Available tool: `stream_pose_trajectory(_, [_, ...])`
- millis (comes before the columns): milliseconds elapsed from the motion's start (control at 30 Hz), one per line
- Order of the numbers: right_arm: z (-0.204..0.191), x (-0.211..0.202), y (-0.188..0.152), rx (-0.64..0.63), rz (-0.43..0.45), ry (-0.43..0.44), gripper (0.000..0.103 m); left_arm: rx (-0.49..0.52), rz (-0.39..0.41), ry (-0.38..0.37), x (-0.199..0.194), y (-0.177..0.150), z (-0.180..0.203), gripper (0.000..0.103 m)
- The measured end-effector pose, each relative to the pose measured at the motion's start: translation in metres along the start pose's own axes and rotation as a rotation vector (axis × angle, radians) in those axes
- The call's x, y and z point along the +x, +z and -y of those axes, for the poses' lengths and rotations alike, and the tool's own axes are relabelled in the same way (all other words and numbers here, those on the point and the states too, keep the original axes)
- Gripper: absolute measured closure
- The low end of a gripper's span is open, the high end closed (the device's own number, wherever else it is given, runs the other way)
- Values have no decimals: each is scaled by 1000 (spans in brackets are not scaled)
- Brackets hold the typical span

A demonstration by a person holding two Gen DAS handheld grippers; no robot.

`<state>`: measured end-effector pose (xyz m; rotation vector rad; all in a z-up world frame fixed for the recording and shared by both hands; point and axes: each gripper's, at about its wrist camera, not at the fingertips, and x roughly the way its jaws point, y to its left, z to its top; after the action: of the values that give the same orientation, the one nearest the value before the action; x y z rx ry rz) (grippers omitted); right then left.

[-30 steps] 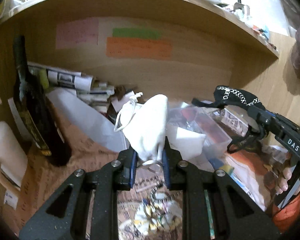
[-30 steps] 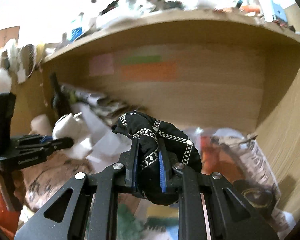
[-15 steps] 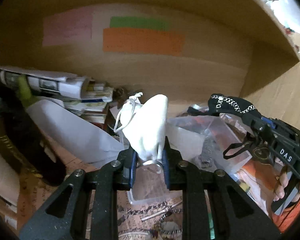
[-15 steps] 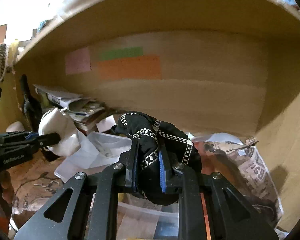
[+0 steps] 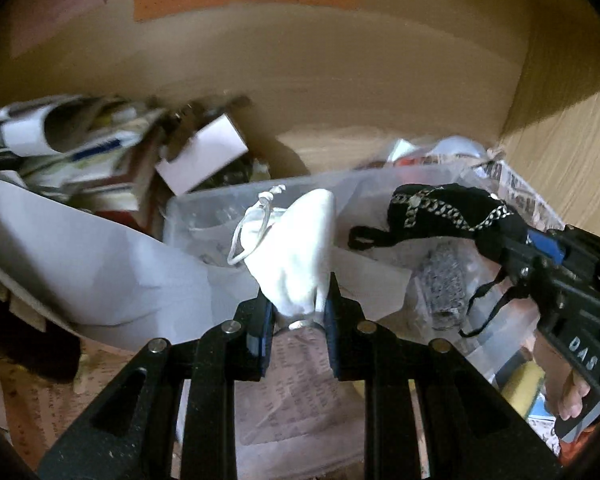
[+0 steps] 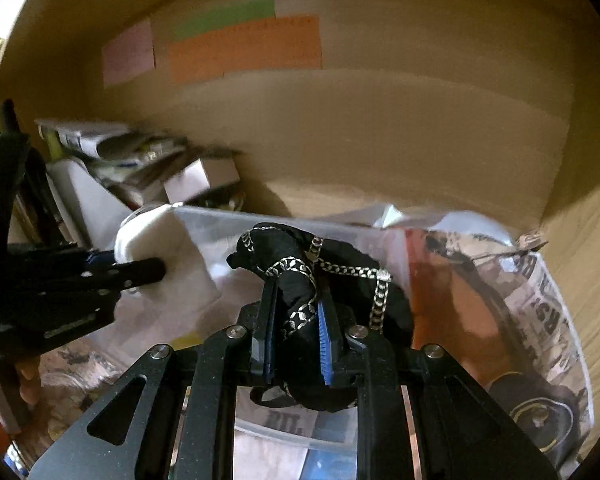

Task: Organize soft objects
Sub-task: 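Lift and carry the black cap and white cloth over the clear box, then open both tools to release the cap and cloth into the box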

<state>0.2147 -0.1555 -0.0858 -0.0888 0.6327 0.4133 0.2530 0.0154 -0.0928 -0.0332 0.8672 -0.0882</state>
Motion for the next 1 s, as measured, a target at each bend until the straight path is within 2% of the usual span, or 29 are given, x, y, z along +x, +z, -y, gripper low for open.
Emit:
stream_pose_trajectory(167, [-7,13,-6,-40,-54,-8,84,29,-14,22,3,-2,7,80])
stream_pose_trajectory(233, [-8,15,-7,-51,-65,-14,82,31,-17,13,2,0,9,74])
stream_pose_trajectory(400, [-10,9,-5,-63,-68,-9,62,19,6,-12,-13,0,8,60])
stream_pose_trajectory(533, [-13,-8,-2,-78,-30,-14,50,23,65,-27,-37,-1,9,47])
stream_pose_trajectory(667, [-16,-32,3,-84,30,-16,33,33,152,-18,-70,-5,10,34])
stream_pose_trajectory(767, [-18,-53,4,-86,84,-28,21,48,205,2,-95,-12,10,18])
stream_pose_trajectory(833, [-20,-68,4,-89,118,-36,17,50,237,12,-110,-19,10,3])
stream_pose_trajectory(933, [-23,-86,2,-98,153,-45,14,47,261,27,-125,-30,8,2])
stream_pose_trajectory(1000, [-26,-96,-3,-101,173,-50,5,49,261,31,-131,-39,7,1])
